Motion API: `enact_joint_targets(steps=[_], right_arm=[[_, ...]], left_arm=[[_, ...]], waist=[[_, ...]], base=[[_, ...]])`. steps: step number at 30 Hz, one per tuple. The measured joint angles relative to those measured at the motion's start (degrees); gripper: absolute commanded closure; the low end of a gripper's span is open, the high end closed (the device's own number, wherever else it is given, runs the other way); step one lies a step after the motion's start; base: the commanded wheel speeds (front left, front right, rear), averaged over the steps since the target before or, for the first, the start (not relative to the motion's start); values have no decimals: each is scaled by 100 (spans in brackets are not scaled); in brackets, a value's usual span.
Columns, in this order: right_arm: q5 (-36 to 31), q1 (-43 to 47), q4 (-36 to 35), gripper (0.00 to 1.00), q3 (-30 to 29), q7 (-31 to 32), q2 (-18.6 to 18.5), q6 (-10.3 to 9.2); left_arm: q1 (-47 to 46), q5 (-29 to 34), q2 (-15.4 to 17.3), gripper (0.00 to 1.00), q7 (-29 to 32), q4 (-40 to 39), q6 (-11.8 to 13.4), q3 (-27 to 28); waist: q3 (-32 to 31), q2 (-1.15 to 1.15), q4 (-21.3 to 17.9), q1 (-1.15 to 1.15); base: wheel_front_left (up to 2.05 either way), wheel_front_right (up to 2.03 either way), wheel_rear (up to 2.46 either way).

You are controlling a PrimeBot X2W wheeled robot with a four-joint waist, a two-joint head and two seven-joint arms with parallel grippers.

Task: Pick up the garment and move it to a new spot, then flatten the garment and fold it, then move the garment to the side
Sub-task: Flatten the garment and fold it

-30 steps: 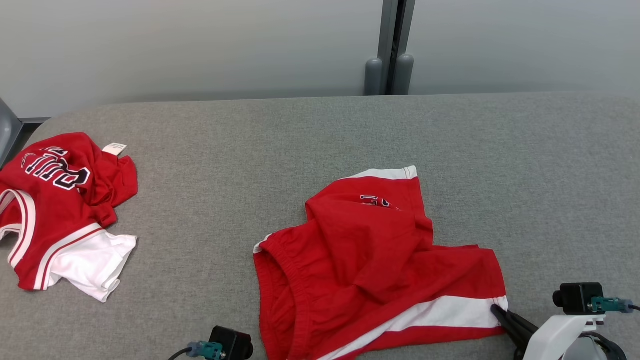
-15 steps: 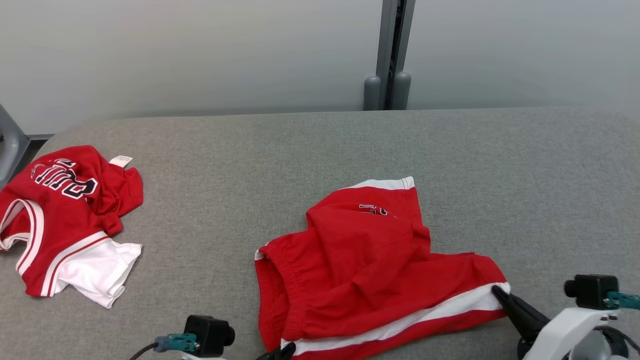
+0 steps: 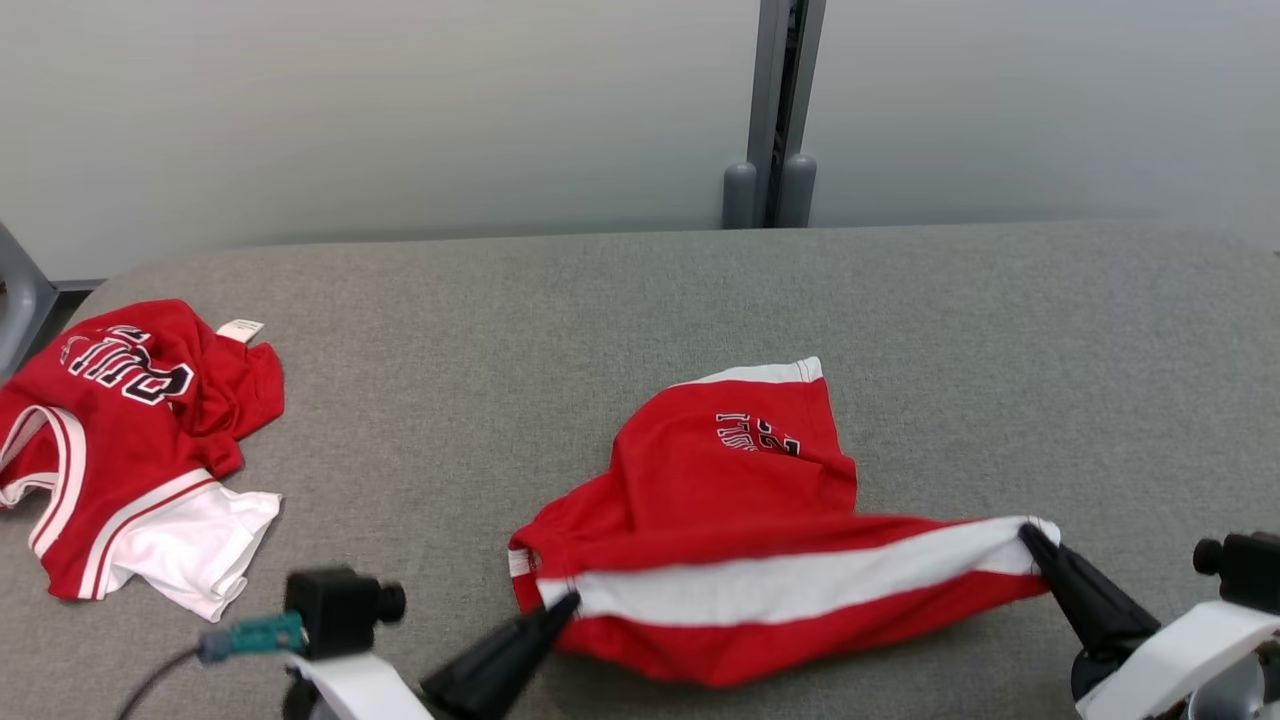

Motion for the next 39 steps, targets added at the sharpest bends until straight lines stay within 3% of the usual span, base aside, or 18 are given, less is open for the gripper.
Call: enact_joint_targets(steps=[5, 9, 16, 21, 29, 39], right_arm=[[-123, -470, -168, 100, -62, 25, -26, 0], [-205, -1411, -162, 100, -89, 43, -27, 0], [-92, -3110, 119, 100, 193, 114, -109, 0], [244, -4504, 326, 100, 512, 144, -146, 0], [491, -6652, 832, 100, 835, -113, -361, 0], [302, -8851, 1722, 100, 846, -979, -222, 2]], left_arm=[[-865, -44, 147, 100, -73, 82, -1, 130], [-2228, -202, 370, 100, -16, 546, -8, 226], [-4621, -882, 321, 100, 258, 1852, -14, 169], [-6190, -861, 416, 100, 218, 2731, -15, 15], [-8528, -564, 363, 100, -434, 3886, -15, -502], [-10350, -202, 389, 100, -1414, 5182, -18, -1021]], waist=[[212, 0, -31, 0], [573, 0, -69, 0], [1265, 0, -29, 0], [1830, 0, -6, 0], [2736, 0, 45, 0], [3537, 0, -5, 0]], base=[[0, 0, 0], [0, 0, 0], [0, 0, 0], [0, 0, 0], [0, 0, 0], [0, 0, 0]])
